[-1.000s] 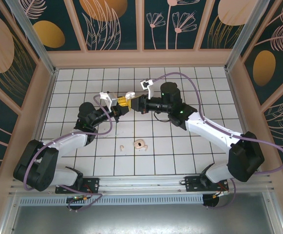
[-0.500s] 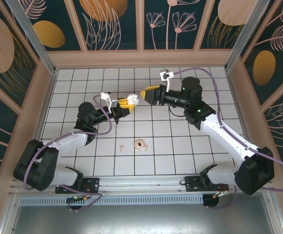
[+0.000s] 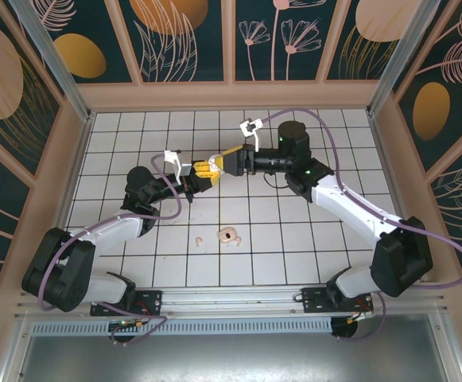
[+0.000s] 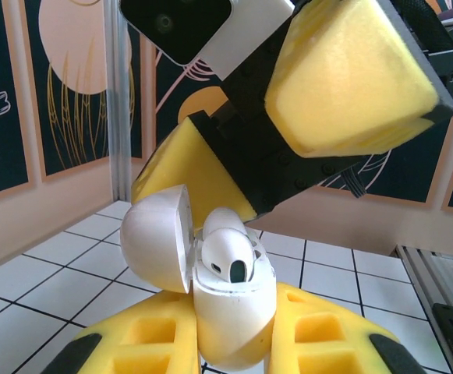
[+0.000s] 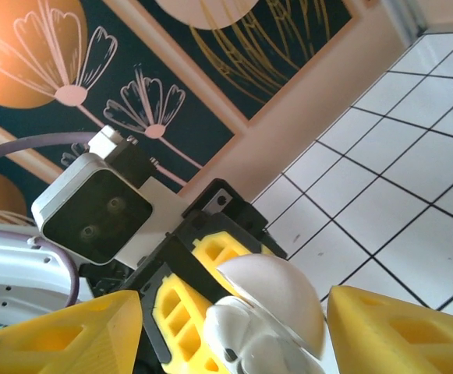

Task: Insert wireless bluetooth earbuds into charging case

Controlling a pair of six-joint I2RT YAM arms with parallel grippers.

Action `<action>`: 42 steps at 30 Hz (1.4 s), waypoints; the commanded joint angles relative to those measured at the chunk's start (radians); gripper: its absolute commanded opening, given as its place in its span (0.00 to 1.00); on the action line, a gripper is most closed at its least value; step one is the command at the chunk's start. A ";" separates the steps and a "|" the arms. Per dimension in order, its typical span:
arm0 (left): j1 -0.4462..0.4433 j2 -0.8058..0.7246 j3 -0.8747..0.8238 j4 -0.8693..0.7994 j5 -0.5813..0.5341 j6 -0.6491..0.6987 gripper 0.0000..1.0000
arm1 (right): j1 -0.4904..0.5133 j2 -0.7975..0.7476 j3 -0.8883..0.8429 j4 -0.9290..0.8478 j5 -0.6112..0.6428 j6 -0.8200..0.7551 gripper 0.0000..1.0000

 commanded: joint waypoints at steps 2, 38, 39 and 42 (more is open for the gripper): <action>-0.008 -0.015 0.023 0.015 -0.007 0.000 0.15 | 0.012 0.001 0.030 0.072 -0.092 0.014 0.58; -0.026 0.351 0.437 -0.694 -0.330 -0.801 0.14 | -0.179 -0.212 -0.186 -0.197 0.703 0.318 0.46; -0.028 0.389 0.444 -0.693 -0.320 -0.815 0.14 | -0.175 -0.208 -0.189 -0.201 0.708 0.326 0.46; -0.034 0.444 0.479 -0.735 -0.296 -0.823 0.13 | -0.142 -0.212 -0.203 -0.207 0.753 0.336 0.46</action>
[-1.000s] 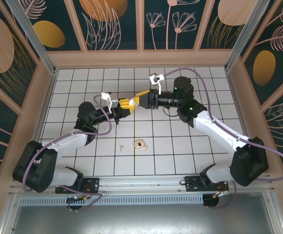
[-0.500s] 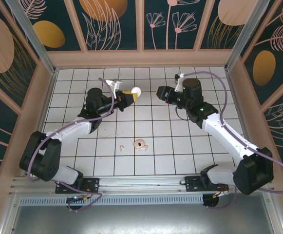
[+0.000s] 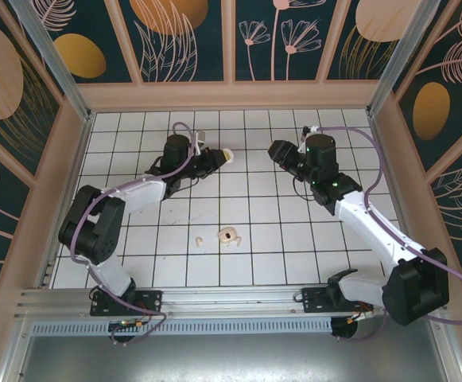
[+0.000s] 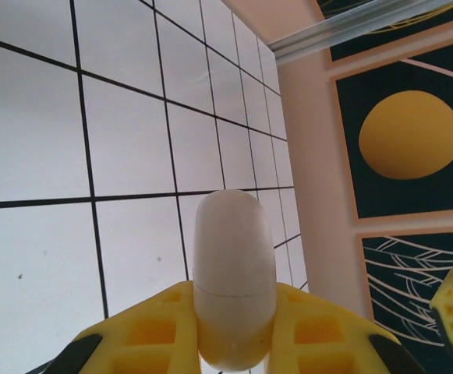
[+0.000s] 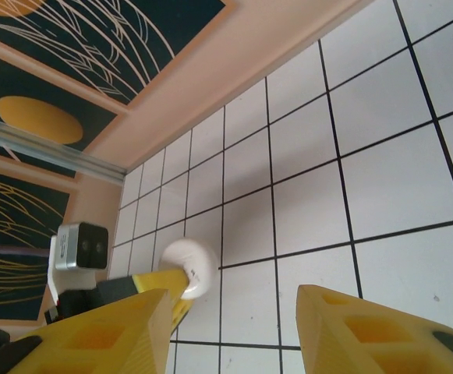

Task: Insert wireless bluetooth earbuds into charging case

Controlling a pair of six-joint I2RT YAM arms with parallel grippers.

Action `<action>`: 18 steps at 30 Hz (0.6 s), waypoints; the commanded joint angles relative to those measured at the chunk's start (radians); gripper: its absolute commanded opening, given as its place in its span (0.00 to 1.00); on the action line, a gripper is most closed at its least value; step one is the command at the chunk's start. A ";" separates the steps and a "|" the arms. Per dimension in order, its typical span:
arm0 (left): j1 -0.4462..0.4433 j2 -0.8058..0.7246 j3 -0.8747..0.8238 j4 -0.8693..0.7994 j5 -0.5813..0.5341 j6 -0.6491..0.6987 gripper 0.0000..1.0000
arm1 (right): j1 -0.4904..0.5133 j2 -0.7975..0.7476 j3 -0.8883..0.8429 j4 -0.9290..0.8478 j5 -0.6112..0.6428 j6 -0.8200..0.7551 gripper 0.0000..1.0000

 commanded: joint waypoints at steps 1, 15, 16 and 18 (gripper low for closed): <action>-0.012 0.065 0.050 -0.079 0.025 -0.048 0.13 | 0.040 -0.006 -0.024 0.030 0.074 0.043 0.46; -0.129 0.236 0.208 -0.256 0.015 0.005 0.14 | 0.104 -0.037 -0.122 -0.001 0.203 0.026 0.46; -0.139 0.251 0.215 -0.255 0.012 0.000 0.14 | 0.102 -0.038 -0.122 -0.017 0.211 0.022 0.46; -0.154 0.283 0.248 -0.265 -0.001 -0.007 0.15 | 0.095 -0.047 -0.128 -0.038 0.222 0.022 0.46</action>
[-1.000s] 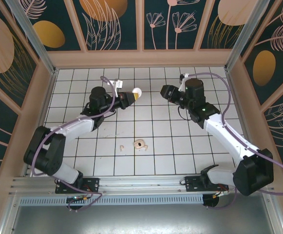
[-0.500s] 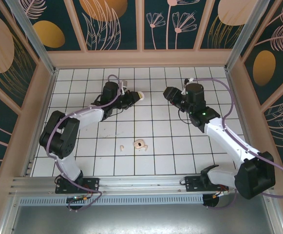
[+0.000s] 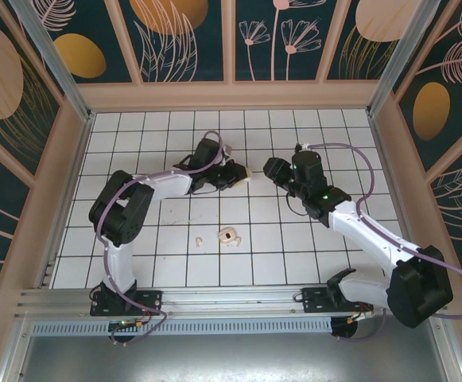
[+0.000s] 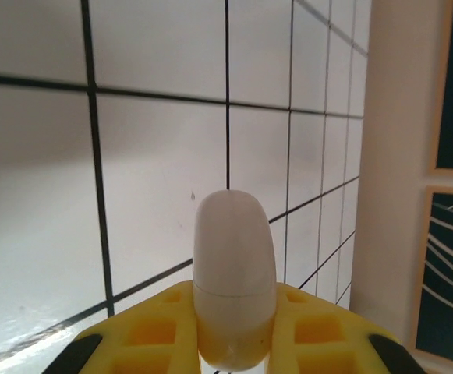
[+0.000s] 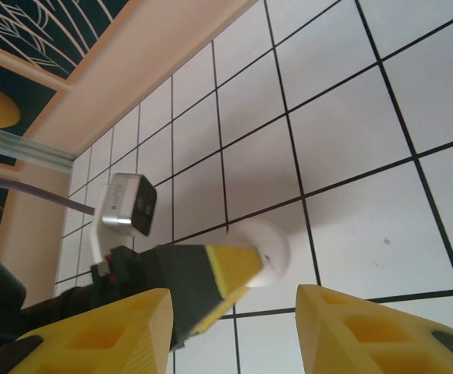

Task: Insert wireless bluetooth earbuds into charging case

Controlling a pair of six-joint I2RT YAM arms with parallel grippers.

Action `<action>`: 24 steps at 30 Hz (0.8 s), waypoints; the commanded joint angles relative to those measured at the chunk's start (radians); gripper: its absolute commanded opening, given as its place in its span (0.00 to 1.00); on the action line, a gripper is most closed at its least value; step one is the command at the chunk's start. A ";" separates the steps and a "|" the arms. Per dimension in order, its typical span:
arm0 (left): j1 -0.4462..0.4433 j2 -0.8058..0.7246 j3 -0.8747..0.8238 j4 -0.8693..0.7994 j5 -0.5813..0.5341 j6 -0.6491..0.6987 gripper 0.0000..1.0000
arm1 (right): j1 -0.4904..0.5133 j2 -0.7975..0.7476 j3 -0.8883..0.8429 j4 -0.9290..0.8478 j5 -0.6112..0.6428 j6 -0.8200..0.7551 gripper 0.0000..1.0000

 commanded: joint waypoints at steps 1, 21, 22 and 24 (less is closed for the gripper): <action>-0.024 0.057 0.054 -0.032 -0.019 -0.020 0.14 | -0.012 -0.033 -0.010 -0.041 0.065 -0.014 0.46; -0.075 0.187 0.217 -0.193 -0.072 0.022 0.22 | -0.017 -0.165 -0.150 -0.005 0.059 0.005 0.44; -0.076 0.185 0.216 -0.199 -0.076 0.027 0.23 | -0.017 -0.170 -0.151 -0.012 0.060 0.004 0.44; -0.076 0.185 0.222 -0.213 -0.081 0.037 0.24 | -0.017 -0.181 -0.158 -0.024 0.064 0.008 0.43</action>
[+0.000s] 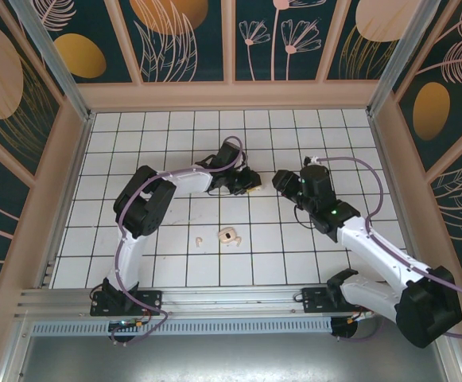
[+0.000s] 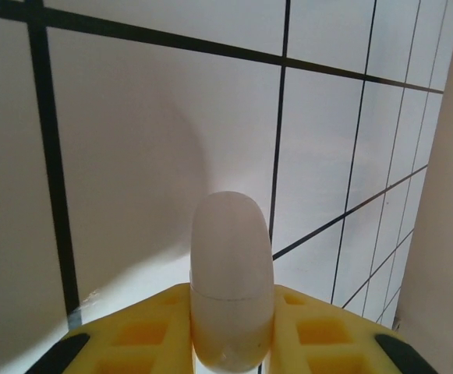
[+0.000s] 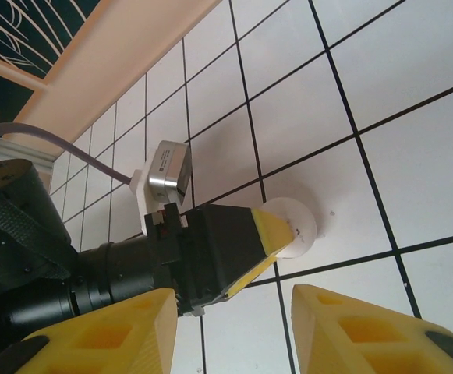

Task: Insert wireless bluetooth earbuds into charging case

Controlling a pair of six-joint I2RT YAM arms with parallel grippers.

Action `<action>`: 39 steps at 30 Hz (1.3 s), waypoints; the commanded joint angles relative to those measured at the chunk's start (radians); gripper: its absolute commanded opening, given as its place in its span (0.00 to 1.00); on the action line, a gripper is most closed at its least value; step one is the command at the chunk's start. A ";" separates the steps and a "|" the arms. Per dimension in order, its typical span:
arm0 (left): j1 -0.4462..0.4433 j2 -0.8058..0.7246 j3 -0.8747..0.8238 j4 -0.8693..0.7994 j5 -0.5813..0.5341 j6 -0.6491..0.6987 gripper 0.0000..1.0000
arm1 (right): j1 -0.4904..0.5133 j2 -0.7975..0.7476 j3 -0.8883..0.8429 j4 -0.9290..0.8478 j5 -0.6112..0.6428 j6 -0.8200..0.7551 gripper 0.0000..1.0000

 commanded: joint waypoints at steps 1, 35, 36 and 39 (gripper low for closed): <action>-0.003 0.015 0.025 -0.050 -0.026 0.035 0.28 | -0.005 -0.036 -0.021 -0.013 0.049 0.009 0.43; 0.334 -0.637 -0.577 0.121 -0.100 0.188 0.56 | 0.420 0.589 0.568 -0.740 0.058 -0.272 0.58; 0.355 -0.654 -0.607 0.142 -0.096 0.182 0.56 | 0.431 0.620 0.589 -0.754 0.045 -0.286 0.60; 0.402 -0.690 -0.694 0.204 -0.090 0.164 0.56 | 0.457 0.682 0.626 -0.789 0.013 -0.313 0.67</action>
